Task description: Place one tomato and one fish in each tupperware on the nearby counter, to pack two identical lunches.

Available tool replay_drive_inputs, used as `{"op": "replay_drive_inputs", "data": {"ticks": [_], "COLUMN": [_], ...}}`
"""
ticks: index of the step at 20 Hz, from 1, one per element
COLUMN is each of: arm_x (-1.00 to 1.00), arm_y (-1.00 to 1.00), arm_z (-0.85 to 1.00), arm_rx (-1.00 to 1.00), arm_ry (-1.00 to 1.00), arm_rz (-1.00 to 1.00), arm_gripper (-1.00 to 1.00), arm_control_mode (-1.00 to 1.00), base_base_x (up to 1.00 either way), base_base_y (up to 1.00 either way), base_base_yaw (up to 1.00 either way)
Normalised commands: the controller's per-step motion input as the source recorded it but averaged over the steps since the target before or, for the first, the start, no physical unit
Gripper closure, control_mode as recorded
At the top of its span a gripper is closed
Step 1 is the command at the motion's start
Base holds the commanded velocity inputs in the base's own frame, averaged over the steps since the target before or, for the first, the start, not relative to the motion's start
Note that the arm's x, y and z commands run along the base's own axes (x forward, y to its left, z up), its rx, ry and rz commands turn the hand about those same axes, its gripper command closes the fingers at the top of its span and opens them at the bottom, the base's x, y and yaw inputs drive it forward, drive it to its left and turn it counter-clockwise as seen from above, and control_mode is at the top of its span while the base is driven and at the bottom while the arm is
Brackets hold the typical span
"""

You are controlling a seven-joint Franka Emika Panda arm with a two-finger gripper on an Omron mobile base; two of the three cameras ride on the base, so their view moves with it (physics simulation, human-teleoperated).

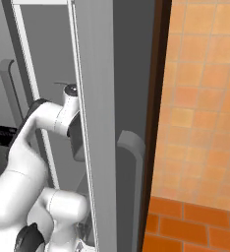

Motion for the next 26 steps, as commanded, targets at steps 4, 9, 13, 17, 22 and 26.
{"op": "replay_drive_inputs", "data": {"ticks": [4,9,13,17,22,26], "arm_x": [0.72,0.50,0.43,0.45,0.09,0.37], "arm_y": [0.00,0.00,0.00,0.00,0.00,0.00], "arm_z": [-0.03,-0.30,-0.48,-0.42,-0.33,-0.27], "arm_rx": [0.00,0.00,0.00,0.00,0.00,0.00], "arm_ry": [0.00,0.02,0.03,0.02,0.06,0.04], "arm_rz": [0.03,0.04,0.03,0.01,0.00,0.00], "arm_gripper": [-1.00,-1.00,-1.00,-1.00,-1.00,-1.00], "arm_control_mode": [-1.00,-1.00,-1.00,-1.00,-1.00,-1.00], "base_base_x": [0.00,0.00,0.00,0.00,0.00,0.00], "base_base_y": [0.00,0.00,0.00,0.00,0.00,0.00], "base_base_yaw": [0.00,0.00,0.00,0.00,0.00,0.00]}}
